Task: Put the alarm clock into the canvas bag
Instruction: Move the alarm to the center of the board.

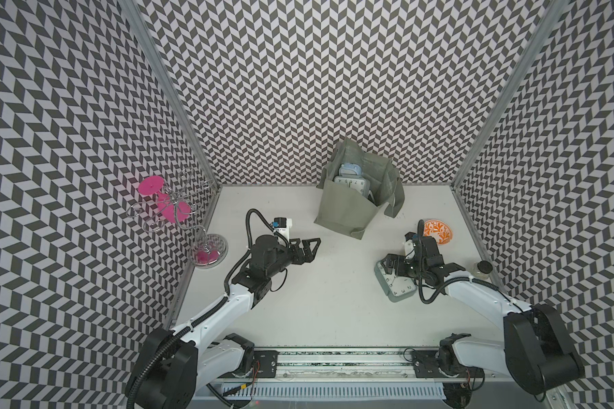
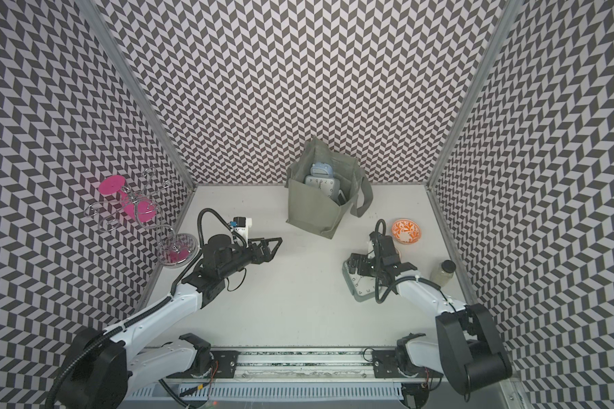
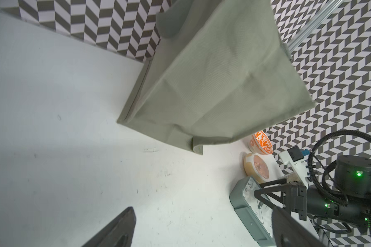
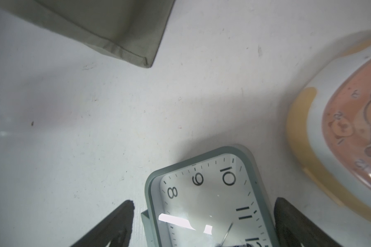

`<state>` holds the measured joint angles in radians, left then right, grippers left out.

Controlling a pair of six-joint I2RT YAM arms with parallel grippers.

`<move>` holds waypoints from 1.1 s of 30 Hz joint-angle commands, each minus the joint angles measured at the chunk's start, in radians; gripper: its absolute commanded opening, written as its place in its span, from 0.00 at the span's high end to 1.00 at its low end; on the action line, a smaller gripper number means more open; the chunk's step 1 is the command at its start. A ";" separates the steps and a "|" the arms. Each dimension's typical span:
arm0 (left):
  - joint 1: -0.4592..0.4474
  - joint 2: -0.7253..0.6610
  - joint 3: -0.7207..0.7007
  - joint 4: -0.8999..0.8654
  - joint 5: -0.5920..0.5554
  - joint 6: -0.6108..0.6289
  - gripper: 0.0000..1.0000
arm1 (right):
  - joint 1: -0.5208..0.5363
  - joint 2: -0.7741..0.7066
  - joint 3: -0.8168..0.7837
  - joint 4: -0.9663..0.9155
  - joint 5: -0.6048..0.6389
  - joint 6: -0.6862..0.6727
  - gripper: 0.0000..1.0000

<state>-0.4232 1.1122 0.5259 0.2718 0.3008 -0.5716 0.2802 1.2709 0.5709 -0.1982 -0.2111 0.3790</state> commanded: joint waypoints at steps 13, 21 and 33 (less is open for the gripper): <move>-0.004 -0.035 -0.178 0.066 0.221 -0.095 0.16 | 0.328 -0.019 -0.052 0.158 -0.223 0.219 0.01; -0.045 -0.030 -0.279 0.169 0.376 -0.204 0.37 | 0.328 -0.095 -0.083 0.058 -0.199 0.173 0.02; -0.247 0.029 -0.298 0.191 0.402 -0.304 0.55 | 0.313 -0.110 -0.123 0.035 -0.172 0.149 0.01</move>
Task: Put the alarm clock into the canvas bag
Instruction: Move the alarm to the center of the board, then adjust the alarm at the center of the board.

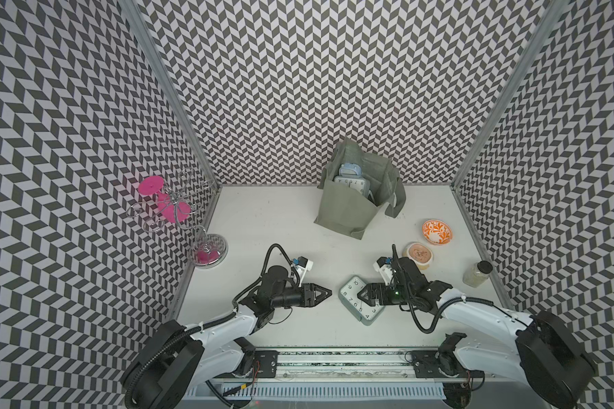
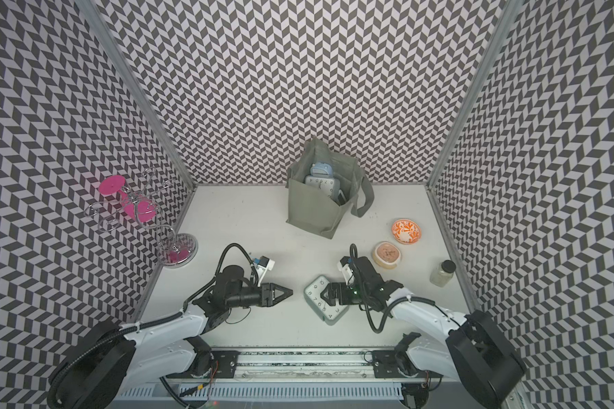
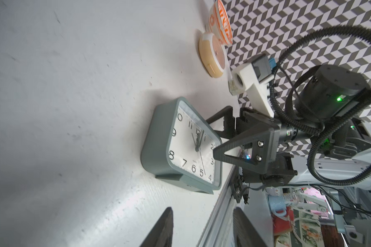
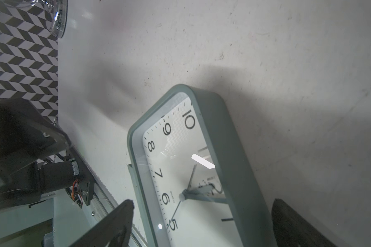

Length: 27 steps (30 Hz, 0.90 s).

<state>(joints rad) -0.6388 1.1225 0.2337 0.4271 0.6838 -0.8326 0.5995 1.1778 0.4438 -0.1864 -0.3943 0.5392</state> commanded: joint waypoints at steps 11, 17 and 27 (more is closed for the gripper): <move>-0.142 0.182 0.018 0.140 0.034 -0.095 0.56 | -0.022 -0.038 -0.012 0.028 -0.020 -0.035 0.00; -0.148 0.307 0.037 0.249 0.032 -0.113 0.58 | -0.035 -0.062 -0.024 0.034 -0.039 -0.036 0.01; -0.150 0.438 0.049 0.499 0.029 -0.216 0.60 | -0.037 -0.050 -0.042 0.051 -0.090 -0.066 0.01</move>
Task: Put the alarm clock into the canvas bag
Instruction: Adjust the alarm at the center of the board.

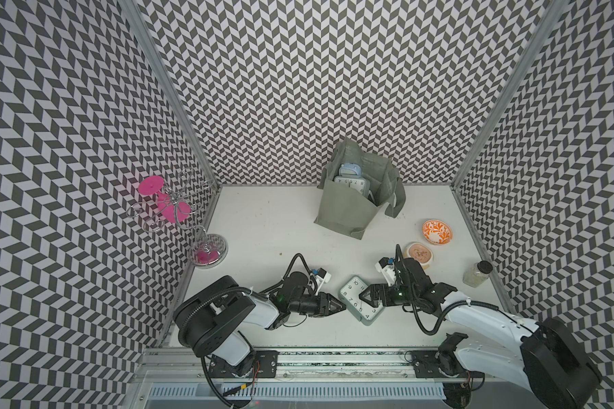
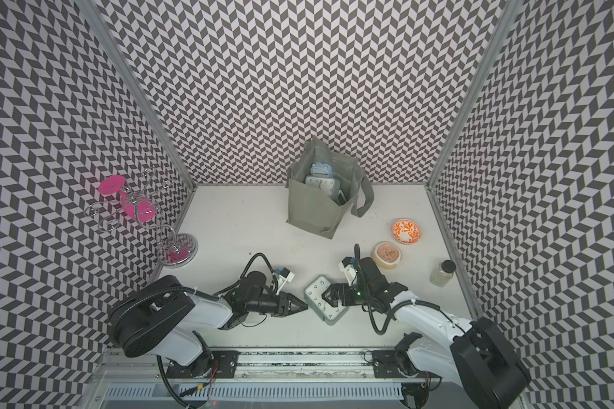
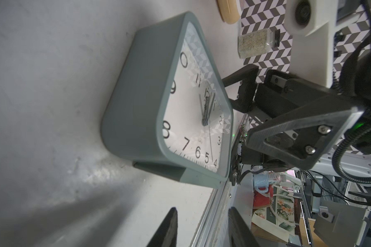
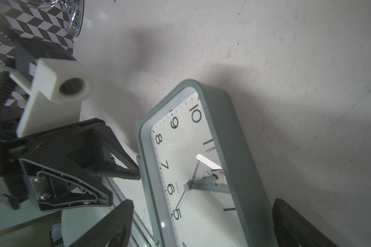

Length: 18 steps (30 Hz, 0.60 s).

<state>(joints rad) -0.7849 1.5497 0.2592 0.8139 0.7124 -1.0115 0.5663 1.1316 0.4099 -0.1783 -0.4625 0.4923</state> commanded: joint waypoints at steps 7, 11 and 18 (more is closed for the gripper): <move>-0.004 0.097 0.065 0.143 -0.009 -0.050 0.62 | -0.003 -0.008 -0.001 0.063 -0.070 -0.026 0.00; 0.006 0.165 0.073 0.271 0.006 -0.109 0.64 | -0.003 -0.019 -0.003 0.071 -0.096 -0.033 0.00; 0.026 0.192 0.099 0.283 0.003 -0.103 0.67 | -0.003 -0.016 -0.006 0.076 -0.096 -0.035 0.01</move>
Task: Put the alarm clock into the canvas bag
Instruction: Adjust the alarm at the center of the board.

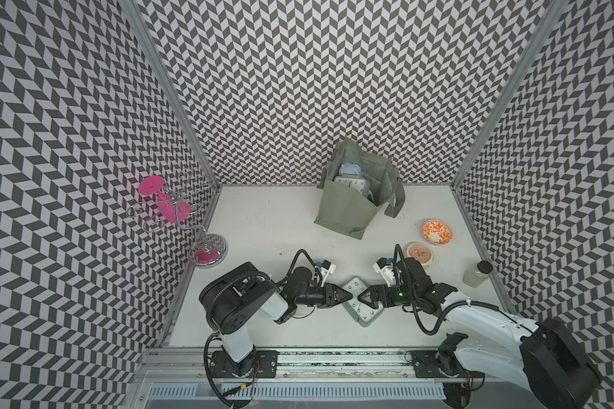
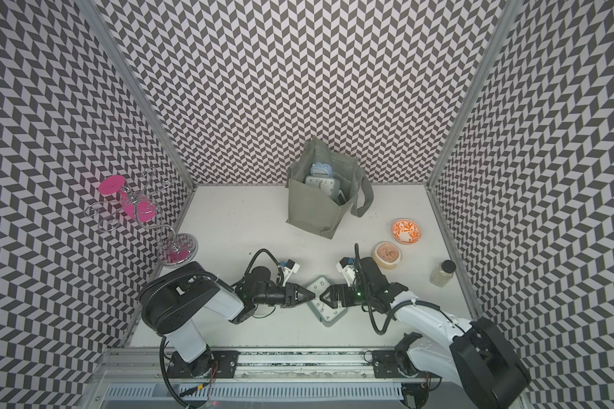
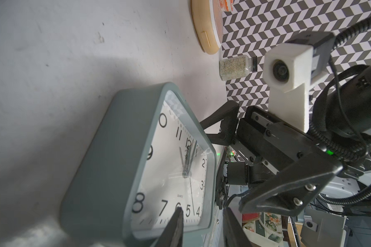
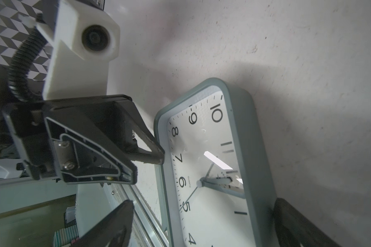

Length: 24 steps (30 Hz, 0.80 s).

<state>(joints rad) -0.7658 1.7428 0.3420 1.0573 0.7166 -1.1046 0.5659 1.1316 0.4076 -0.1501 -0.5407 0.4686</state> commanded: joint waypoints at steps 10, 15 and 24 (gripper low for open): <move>0.007 -0.209 0.009 -0.380 -0.033 0.158 0.61 | -0.013 -0.009 0.005 0.053 -0.008 -0.008 0.01; 0.004 -0.224 -0.013 -0.447 -0.014 0.182 0.59 | -0.027 -0.006 0.002 0.050 -0.008 -0.014 0.01; 0.001 -0.247 -0.031 -0.477 -0.023 0.188 0.55 | -0.032 -0.007 0.000 0.052 -0.019 -0.015 0.01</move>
<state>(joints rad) -0.7631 1.4925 0.3225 0.6067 0.6975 -0.9276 0.5396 1.1316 0.4076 -0.1333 -0.5480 0.4633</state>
